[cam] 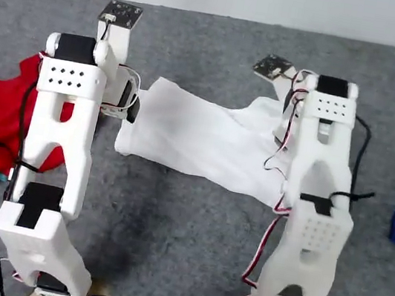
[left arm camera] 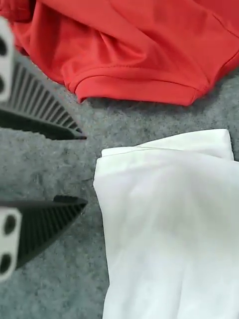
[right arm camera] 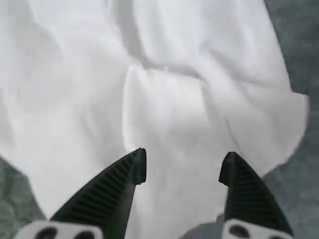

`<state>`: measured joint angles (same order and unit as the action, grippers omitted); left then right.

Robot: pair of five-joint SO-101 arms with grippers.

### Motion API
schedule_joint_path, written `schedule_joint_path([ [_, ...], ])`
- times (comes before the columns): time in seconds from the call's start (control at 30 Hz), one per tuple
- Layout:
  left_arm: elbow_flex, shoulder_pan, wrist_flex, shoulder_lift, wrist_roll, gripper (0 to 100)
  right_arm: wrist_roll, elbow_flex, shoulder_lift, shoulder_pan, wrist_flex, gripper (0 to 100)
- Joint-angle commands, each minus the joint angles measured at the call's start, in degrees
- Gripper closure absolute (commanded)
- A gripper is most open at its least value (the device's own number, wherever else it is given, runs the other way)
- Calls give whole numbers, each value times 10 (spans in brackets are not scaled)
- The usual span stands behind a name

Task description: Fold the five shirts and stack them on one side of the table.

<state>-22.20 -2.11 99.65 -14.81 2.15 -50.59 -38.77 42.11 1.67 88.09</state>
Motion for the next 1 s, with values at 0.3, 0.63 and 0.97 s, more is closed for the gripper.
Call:
schedule_joint_path([
  [0.3, 0, 4, 9, 33, -8, 823, 4, -197, 134, -3, 35, 957],
  [0.63, 1, 4, 9, 33, -8, 823, 5, -349, 144, 6, 116, 989],
  [0.97, 1, 4, 10, 33, -8, 823, 19, -433, 131, -7, 116, 990],
])
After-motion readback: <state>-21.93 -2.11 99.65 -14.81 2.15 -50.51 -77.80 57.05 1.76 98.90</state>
